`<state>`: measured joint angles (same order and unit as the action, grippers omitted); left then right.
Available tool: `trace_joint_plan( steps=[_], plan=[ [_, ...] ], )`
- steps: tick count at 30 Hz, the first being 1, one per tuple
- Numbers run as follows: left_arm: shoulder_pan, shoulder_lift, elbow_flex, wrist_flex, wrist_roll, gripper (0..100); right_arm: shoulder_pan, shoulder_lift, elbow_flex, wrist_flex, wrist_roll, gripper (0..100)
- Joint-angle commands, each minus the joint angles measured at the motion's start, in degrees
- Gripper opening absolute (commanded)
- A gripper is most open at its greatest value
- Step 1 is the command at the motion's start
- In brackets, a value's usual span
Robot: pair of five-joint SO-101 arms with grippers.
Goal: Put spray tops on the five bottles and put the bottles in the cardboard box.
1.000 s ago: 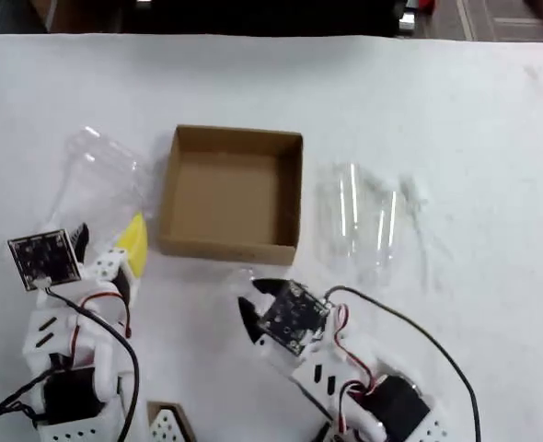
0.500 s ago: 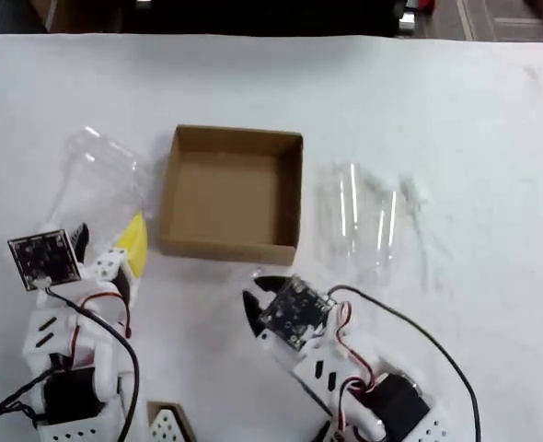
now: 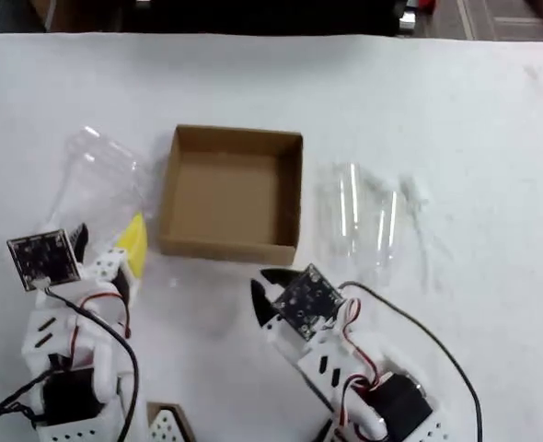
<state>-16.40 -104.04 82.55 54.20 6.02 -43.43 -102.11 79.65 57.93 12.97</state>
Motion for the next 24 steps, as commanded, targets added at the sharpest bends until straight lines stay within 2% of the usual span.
trace_joint_plan(
  steps=[1, 4, 10, 12, 17, 24],
  plan=[
    [-0.3, -0.5, -0.3, -1.9, -0.4, 28, 0.3, 0.1, -0.4, -1.3, -0.4, 3.3],
    [-0.3, -0.5, -0.3, -1.9, -0.4, 28, 0.3, 0.2, -0.4, -1.1, 0.4, 3.9],
    [-0.4, -0.5, -0.3, -1.9, -0.4, 28, 0.0, 2.4, -1.1, 0.1, 2.1, 14.6],
    [-0.4, -0.5, -0.3, -1.9, -0.4, 28, -2.2, 6.9, -3.0, 0.2, 2.5, 15.6],
    [-0.7, -0.5, -0.3, -1.9, -0.3, 28, -8.9, 28.4, -11.0, -3.1, 5.5, 15.9],
    [-5.3, -0.5, -0.6, -1.9, 0.1, 28, -11.2, 60.9, -31.8, -0.6, 5.7, 15.9]
  ],
)
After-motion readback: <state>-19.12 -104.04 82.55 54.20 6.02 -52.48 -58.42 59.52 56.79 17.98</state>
